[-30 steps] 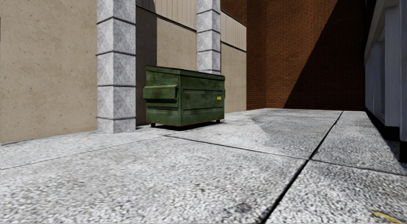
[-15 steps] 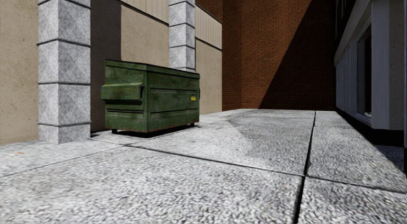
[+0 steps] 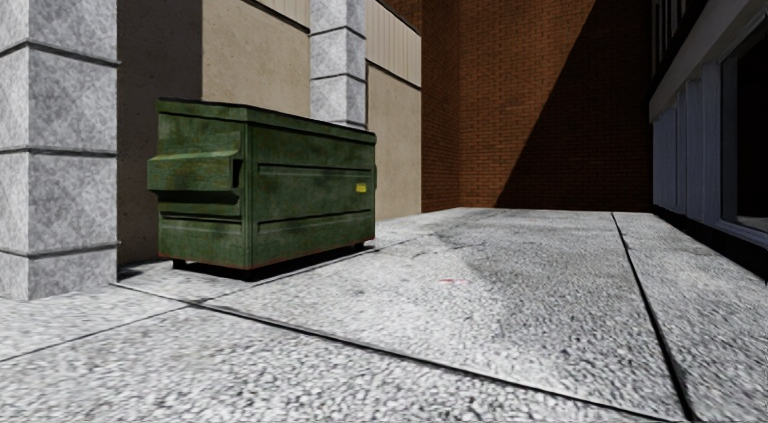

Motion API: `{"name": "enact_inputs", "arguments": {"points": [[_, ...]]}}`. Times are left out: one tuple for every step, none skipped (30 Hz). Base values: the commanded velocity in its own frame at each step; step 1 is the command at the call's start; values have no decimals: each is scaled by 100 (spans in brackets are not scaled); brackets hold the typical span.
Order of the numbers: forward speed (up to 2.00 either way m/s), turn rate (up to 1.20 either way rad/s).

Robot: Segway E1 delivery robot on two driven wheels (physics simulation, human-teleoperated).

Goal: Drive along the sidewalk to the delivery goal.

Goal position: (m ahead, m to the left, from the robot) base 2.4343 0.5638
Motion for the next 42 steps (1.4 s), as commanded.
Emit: {"name": "enact_inputs", "arguments": {"points": [[200,0],[200,0],[200,0],[200,0],[200,0],[200,0],[200,0],[200,0],[200,0],[200,0],[200,0],[200,0],[200,0],[200,0],[200,0],[200,0],[200,0],[200,0],[200,0],[200,0],[195,0],[195,0],[157,0],[133,0],[120,0],[110,0],[110,0],[86,0],[49,0],[0,0],[0,0],[0,0],[0,0],[0,0],[0,0],[0,0],[0,0],[0,0],[0,0],[0,0],[0,0],[0,0]]}}
